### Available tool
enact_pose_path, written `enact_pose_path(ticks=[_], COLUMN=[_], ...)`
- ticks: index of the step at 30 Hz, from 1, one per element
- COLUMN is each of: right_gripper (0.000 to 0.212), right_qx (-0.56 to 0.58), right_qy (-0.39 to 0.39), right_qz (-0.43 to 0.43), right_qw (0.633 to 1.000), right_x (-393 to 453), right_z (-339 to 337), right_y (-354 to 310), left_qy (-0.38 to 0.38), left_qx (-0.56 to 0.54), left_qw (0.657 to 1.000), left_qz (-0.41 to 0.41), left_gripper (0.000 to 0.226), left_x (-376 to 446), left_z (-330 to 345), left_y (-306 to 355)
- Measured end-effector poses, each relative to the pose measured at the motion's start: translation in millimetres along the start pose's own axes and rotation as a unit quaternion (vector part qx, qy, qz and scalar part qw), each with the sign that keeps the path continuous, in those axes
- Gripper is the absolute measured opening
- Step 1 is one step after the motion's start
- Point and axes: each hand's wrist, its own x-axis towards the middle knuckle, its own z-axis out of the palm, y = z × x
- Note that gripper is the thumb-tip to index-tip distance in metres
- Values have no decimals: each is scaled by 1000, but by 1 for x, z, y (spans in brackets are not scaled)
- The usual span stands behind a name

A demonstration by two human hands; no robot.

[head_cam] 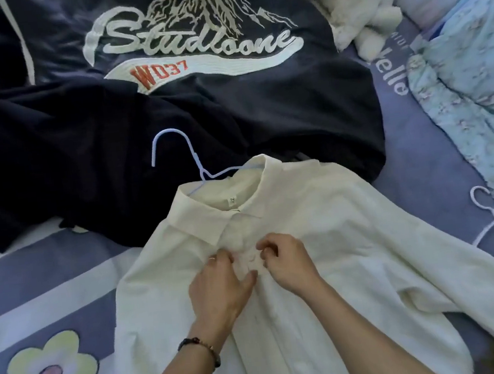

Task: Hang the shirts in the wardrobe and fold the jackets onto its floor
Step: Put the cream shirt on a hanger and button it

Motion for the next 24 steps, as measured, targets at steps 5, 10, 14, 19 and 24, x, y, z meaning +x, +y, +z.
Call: enact_pose_path(ticks=[5, 10, 14, 19, 24], right_gripper=[24, 17, 12, 5, 15], right_qx=[14, 21, 10, 57, 221], right_qy=[9, 25, 30, 33, 34], right_qz=[-1, -17, -10, 8, 26], right_qw=[1000, 999, 999, 998, 974], right_x=[4, 3, 2, -2, -17], right_z=[12, 21, 30, 29, 22], right_y=[16, 21, 20, 12, 16], left_qy=[32, 60, 102, 28, -21], left_qx=[25, 40, 32, -308, -513], left_qw=[999, 997, 994, 948, 847], left_qz=[-30, -13, -19, -73, -140], left_gripper=[49, 25, 25, 24, 18], left_x=[4, 5, 11, 3, -9], left_z=[26, 27, 23, 17, 15], left_y=[5, 9, 6, 2, 8])
